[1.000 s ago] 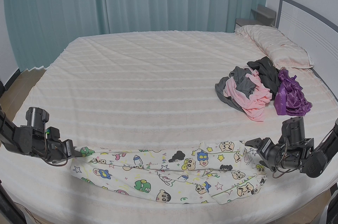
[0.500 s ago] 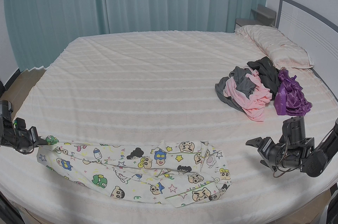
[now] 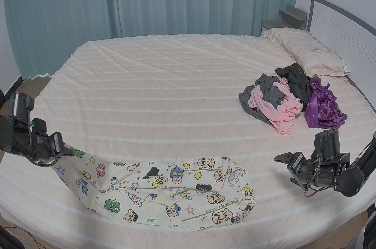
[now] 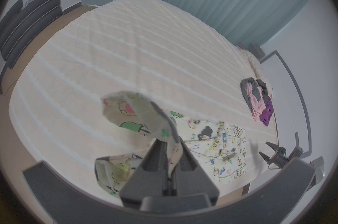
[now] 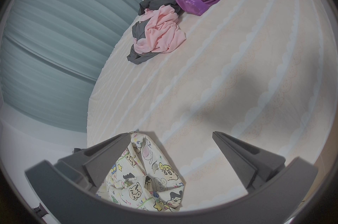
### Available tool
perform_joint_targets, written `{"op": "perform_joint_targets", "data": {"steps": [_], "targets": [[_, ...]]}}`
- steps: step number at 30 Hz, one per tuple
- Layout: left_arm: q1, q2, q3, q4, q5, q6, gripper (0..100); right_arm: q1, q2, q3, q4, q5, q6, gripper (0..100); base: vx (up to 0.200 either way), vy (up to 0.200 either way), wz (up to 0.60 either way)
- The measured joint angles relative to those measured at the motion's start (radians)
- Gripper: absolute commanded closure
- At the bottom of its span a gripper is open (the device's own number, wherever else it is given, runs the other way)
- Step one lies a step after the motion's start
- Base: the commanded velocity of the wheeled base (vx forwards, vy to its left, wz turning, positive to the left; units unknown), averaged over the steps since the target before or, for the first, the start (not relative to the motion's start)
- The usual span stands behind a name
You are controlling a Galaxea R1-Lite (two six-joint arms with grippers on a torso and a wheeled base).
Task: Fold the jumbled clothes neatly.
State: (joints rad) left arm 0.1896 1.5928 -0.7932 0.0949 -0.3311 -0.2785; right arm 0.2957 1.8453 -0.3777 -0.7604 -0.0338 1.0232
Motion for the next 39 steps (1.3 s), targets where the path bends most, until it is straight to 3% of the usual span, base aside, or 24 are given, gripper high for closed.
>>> {"op": "perform_joint_targets", "data": {"steps": [13,16,23,33,34,39], "targets": [[-0.663,0.021,-0.103,-0.015,0.387,-0.311,100,0.002,0.0,0.0,0.0,0.0,0.0,0,0.0,0.0,0.0],[-0.768,0.073,-0.17,-0.016,0.437,-0.355,100,0.002,0.0,0.0,0.0,0.0,-0.001,0,0.0,0.0,0.0],[-0.951,0.233,-0.366,-0.013,0.498,-0.425,100,0.006,0.0,0.001,0.0,-0.003,-0.001,0,0.0,0.0,0.0],[-1.036,0.343,-0.493,-0.013,0.508,-0.48,100,0.009,0.0,0.0,0.0,-0.004,-0.001,0,0.0,0.0,0.0],[-1.04,0.35,-0.5,-0.014,0.512,-0.484,0,0.009,0.0,0.0,0.0,-0.005,-0.001,0,0.0,0.0,0.0],[-1.055,0.374,-0.526,-0.017,0.525,-0.514,0,0.01,0.0,-0.001,0.0,-0.004,-0.001,0,0.0,0.0,0.0]]}}
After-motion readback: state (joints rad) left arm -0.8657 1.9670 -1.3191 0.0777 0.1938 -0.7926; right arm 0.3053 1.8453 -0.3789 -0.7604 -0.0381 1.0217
